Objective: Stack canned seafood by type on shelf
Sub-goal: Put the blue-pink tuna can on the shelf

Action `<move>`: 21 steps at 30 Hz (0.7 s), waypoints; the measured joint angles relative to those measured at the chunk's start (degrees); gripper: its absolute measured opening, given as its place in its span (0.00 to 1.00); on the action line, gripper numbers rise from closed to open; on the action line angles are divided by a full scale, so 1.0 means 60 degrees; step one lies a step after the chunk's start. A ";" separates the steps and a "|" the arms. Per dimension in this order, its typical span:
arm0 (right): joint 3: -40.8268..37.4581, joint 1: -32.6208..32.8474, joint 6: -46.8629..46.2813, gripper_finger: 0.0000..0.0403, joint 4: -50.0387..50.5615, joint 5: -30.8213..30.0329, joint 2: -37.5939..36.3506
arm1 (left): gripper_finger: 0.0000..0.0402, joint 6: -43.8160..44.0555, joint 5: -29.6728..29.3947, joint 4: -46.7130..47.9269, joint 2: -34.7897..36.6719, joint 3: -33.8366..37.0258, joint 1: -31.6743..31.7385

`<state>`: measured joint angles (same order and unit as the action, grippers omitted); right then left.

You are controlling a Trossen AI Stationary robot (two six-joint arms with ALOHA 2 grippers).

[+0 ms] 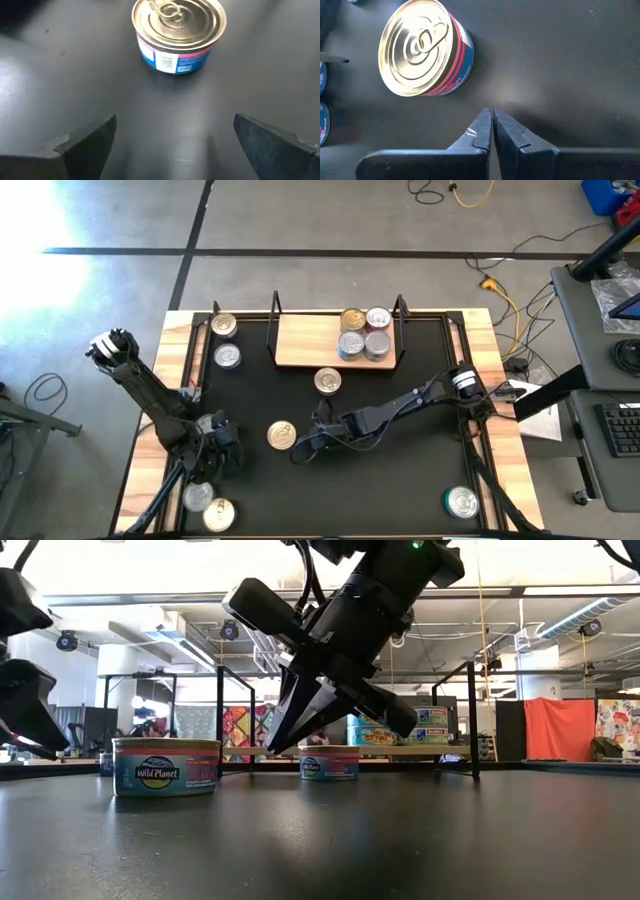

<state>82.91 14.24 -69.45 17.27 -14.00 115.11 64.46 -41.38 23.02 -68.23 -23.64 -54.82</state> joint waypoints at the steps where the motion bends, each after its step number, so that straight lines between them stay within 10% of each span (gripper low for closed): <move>1: 0.0000 0.0000 0.0000 0.02 -0.0001 0.0000 -0.0003 | 0.97 -0.0107 0.0000 0.0011 0.0000 0.0009 0.0021; 21: 0.0004 0.0004 0.0691 0.02 -0.0005 0.0403 -0.0007 | 0.97 -0.0649 0.0520 0.0161 -0.0011 -0.0966 0.0140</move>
<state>82.94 14.26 -65.30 17.23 -11.58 115.07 60.56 -38.26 23.99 -68.29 -29.44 -53.98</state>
